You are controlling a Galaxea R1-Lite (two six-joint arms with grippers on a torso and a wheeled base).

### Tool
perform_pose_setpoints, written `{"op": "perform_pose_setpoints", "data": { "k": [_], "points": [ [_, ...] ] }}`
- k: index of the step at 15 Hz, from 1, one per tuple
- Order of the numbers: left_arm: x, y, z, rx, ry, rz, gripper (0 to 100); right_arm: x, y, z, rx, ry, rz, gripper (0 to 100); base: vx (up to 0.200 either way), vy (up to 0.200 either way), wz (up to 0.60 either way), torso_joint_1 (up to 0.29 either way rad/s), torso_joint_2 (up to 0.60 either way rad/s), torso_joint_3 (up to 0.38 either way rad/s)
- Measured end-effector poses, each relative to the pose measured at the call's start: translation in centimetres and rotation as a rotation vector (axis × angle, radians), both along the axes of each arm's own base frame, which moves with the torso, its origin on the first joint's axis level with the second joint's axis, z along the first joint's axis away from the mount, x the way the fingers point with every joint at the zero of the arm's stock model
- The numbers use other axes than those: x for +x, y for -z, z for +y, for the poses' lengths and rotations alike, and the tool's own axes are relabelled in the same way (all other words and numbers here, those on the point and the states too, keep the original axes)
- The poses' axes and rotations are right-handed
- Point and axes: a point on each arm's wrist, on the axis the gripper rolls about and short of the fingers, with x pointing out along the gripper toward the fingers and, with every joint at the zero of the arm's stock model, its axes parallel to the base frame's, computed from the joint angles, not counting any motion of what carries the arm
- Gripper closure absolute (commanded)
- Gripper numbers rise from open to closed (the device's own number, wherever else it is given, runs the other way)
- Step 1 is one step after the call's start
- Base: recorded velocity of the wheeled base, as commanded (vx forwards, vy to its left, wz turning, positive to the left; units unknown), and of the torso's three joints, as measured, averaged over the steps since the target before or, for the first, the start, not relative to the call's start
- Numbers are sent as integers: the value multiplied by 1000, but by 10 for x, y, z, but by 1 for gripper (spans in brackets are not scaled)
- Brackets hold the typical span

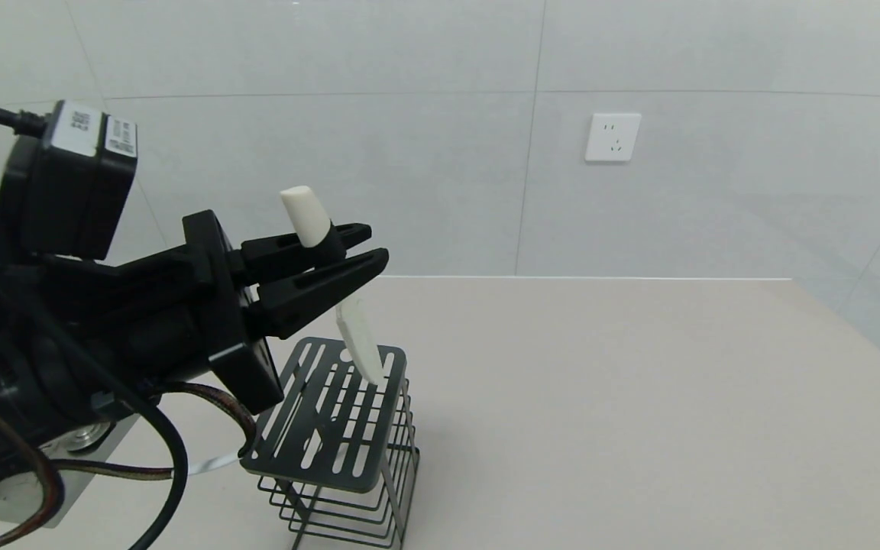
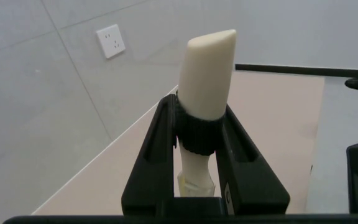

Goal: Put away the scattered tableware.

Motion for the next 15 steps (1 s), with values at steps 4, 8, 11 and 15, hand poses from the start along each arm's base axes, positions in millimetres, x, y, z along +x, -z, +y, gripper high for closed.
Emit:
{"op": "perform_pose_setpoints", "data": {
  "k": [4,8,11,15],
  "points": [
    [4,4,-1,29,-4,-10,100,0,0,0,0,-1,0,100,0,0,0,0,0,0],
    [8,8,-3,40,-4,2,100,0,0,0,0,0,0,100,0,0,0,0,0,0],
    [9,9,-4,44,-4,7,100,0,0,0,1,-1,0,100,0,0,0,0,0,0],
    [10,13,-5,53,-2,18,100,0,0,0,1,0,0,100,0,0,0,0,0,0]
  ]
}}
